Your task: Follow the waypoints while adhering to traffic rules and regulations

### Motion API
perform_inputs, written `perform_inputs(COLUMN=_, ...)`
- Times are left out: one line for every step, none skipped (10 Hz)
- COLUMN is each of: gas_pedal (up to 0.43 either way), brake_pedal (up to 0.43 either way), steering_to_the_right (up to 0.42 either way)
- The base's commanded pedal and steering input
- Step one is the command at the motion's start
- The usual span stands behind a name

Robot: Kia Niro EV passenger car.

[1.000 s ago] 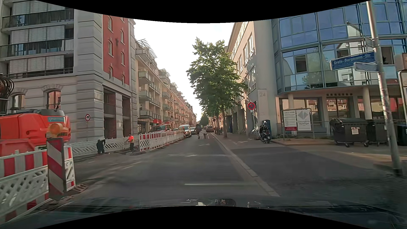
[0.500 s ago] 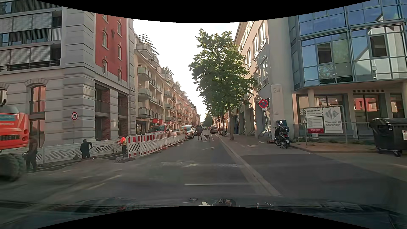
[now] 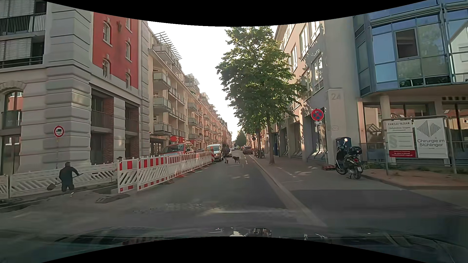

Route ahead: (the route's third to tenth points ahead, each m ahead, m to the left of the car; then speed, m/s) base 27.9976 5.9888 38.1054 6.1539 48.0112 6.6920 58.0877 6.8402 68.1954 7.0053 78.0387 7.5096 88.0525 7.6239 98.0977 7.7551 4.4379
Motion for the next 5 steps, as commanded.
perform_inputs(gas_pedal=0.047, brake_pedal=0.0, steering_to_the_right=-0.001)
perform_inputs(gas_pedal=0.039, brake_pedal=0.0, steering_to_the_right=-0.001)
perform_inputs(gas_pedal=0.039, brake_pedal=0.0, steering_to_the_right=0.0)
perform_inputs(gas_pedal=0.039, brake_pedal=0.0, steering_to_the_right=0.003)
perform_inputs(gas_pedal=0.039, brake_pedal=0.0, steering_to_the_right=0.006)
